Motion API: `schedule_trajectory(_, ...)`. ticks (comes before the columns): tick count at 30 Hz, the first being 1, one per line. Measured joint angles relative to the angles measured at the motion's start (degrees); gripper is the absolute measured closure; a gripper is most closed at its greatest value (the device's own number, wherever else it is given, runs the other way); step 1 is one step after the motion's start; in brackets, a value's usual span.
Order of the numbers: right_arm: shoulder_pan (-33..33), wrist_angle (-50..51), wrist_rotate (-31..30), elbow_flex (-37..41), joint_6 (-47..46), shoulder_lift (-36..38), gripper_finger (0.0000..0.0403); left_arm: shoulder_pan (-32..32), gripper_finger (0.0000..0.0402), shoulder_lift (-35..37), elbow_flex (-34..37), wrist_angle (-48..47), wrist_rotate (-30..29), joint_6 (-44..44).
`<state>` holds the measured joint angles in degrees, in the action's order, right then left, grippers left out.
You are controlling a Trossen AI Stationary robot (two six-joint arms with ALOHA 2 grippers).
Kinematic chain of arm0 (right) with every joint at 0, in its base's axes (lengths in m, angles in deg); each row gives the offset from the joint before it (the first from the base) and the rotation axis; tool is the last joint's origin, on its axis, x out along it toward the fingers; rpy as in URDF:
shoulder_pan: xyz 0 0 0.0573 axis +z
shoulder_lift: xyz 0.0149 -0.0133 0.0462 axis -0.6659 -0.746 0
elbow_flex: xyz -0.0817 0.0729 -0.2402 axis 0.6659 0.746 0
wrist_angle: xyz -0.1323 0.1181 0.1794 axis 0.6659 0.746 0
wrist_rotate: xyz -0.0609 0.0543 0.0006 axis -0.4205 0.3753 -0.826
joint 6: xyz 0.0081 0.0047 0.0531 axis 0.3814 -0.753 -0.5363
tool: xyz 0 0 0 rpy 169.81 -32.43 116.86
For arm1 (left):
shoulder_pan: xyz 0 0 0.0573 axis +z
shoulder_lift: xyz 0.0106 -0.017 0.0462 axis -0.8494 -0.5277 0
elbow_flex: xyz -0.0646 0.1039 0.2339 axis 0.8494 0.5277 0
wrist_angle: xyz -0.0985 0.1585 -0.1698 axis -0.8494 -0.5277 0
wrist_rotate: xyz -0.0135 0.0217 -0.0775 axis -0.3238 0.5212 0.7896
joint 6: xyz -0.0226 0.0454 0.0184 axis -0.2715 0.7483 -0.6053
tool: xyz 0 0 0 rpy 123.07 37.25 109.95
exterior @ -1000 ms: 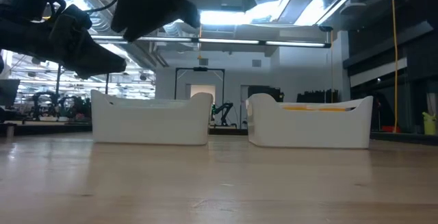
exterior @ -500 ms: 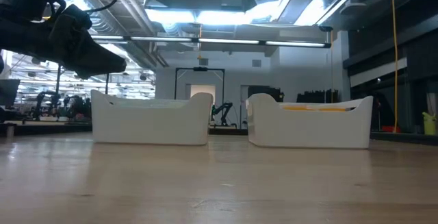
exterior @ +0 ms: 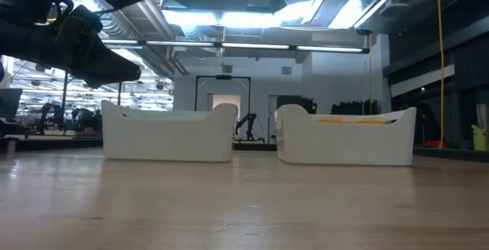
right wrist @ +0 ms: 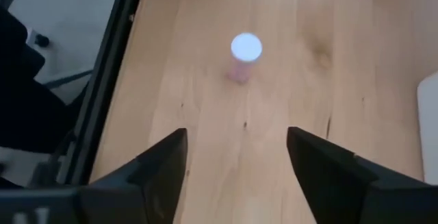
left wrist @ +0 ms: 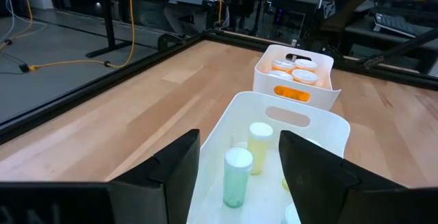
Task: Pick and place medicine bottles into bin by pill shape (circle, oval)
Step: Put the small pink pill bottle into the left white bin
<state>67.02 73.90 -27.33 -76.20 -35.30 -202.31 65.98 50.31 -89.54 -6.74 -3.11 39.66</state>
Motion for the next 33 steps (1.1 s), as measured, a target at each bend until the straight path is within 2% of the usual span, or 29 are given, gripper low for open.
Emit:
schedule_trajectory(4, -0.4, -2.3, 0.0, 0.0, -0.4, 0.0, 0.0137, 0.0, 0.0208, 0.0, 0.0, 0.0, 0.0, -0.1)
schedule_trajectory(10, -2.0, -4.4, 0.0, 0.0, 0.6, 0.0, 0.0142, 0.0, 0.0208, 0.0, 0.0, 0.0, 0.0, -0.1)
schedule_trajectory(22, -3.8, -12.3, 0.7, 0.0, 10.5, -7.6, 0.0144, 0.0, 0.0208, 0.0, 0.0, 0.0, 0.0, 0.0)
schedule_trajectory(27, -3.8, -16.9, 3.5, 0.0, 10.8, -10.7, 0.0144, 0.0, 0.0208, 0.0, 0.0, 0.0, 0.0, 0.0)
schedule_trajectory(33, -3.8, -20.3, 3.5, 0.0, 10.9, -12.1, 0.0144, 0.0, 0.0208, 0.0, 0.0, 0.0, 0.0, -0.1)
